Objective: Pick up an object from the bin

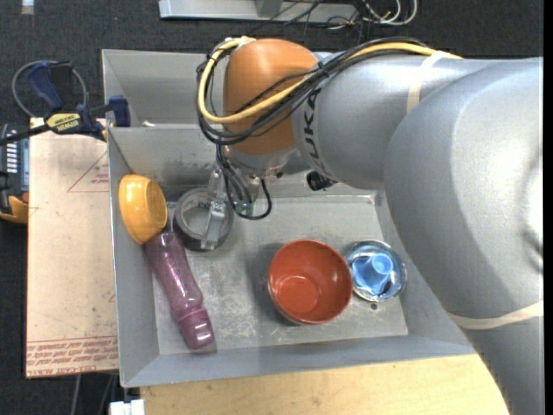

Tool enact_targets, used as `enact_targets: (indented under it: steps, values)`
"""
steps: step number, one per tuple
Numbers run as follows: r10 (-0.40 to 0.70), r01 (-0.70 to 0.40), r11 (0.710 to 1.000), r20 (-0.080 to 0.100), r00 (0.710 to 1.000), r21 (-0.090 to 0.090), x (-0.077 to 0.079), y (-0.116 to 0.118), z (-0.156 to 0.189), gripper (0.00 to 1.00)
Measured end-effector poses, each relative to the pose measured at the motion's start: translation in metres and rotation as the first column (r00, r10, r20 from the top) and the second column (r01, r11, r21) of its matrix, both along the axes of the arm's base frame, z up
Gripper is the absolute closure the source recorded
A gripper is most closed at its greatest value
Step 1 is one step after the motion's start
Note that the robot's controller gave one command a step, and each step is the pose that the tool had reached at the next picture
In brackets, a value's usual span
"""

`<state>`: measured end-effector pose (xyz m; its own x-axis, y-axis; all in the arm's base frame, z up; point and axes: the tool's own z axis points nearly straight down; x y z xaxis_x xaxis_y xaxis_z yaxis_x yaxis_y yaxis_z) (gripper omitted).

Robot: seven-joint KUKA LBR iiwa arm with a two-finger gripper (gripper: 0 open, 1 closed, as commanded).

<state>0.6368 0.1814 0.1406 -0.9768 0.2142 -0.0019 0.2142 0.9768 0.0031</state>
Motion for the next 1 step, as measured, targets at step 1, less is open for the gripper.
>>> enact_targets:
  steps: [1]
  values:
    - [-0.071, 0.071, 0.997, 0.005, 0.997, 0.003, 0.0026, -0.0014, 0.0014, 0.0]
